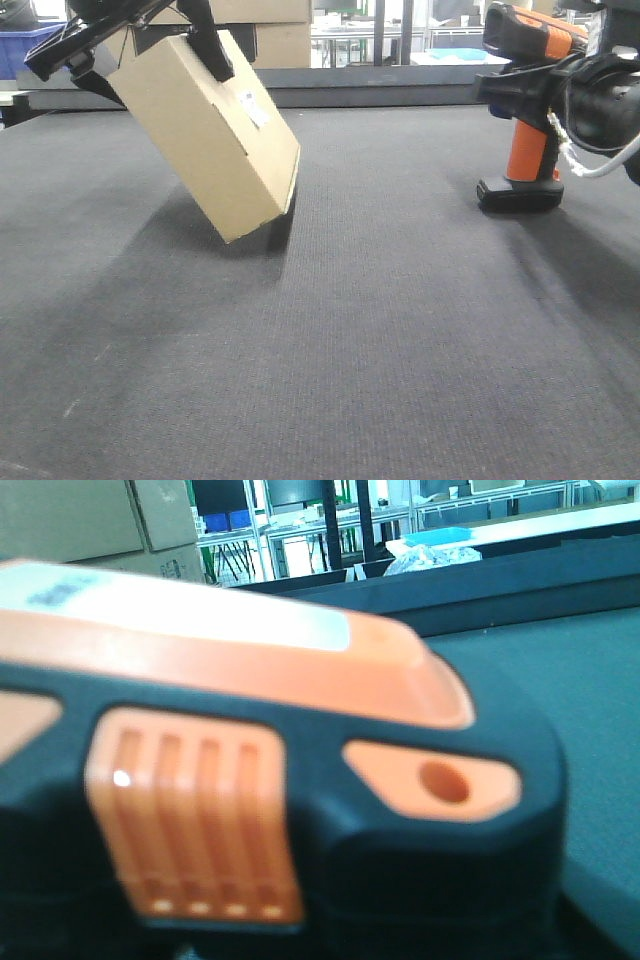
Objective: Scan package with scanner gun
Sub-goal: 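Lower the box onto the table with the left gripper and release both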
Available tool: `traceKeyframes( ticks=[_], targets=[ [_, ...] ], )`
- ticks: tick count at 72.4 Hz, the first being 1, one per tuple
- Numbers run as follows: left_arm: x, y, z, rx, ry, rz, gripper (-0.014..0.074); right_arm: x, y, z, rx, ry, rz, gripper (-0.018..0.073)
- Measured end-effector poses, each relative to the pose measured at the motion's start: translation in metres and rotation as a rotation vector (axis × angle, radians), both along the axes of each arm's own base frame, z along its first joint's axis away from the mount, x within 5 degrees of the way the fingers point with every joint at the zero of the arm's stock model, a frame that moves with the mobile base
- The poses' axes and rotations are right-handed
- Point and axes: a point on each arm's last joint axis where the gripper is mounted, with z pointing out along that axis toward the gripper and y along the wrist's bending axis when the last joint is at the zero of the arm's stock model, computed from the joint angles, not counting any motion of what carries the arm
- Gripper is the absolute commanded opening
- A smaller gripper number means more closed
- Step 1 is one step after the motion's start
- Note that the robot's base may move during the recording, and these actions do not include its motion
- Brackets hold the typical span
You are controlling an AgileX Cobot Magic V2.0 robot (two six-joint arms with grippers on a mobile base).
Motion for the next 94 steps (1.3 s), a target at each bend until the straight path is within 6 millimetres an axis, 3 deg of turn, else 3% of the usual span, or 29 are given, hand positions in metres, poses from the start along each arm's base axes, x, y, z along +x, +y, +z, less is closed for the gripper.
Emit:
traceKeyframes(
  ticks=[5, 23, 52, 66, 79, 94],
  targets=[
    [0.000, 0.000, 0.000, 0.000, 0.000, 0.000, -0.0111, 0.000, 0.000, -0.002, 0.003, 0.019, 0.004, 0.0568],
    [0.000, 0.000, 0.000, 0.000, 0.000, 0.000, -0.0111, 0.000, 0.002, -0.007, 0.014, 0.081, 0.017, 0.0561],
    [0.000, 0.000, 0.000, 0.000, -0.002, 0.001, -0.0111, -0.009, 0.004, 0.006, 0.008, 0.092, 0.057, 0.0561],
    [0.001, 0.000, 0.000, -0.001, -0.007, 0.003, -0.0111, -0.030, 0.001, -0.001, -0.007, 0.141, 0.068, 0.0561],
    [0.002, 0.002, 0.000, 0.013, -0.018, 0.005, -0.0111, -0.057, -0.001, 0.006, -0.032, 0.145, 0.102, 0.0561],
    [0.005, 0.028, 0.000, 0.098, -0.016, 0.037, -0.0111, -0.086, -0.003, 0.018, -0.050, 0.137, 0.141, 0.0561]
  ],
)
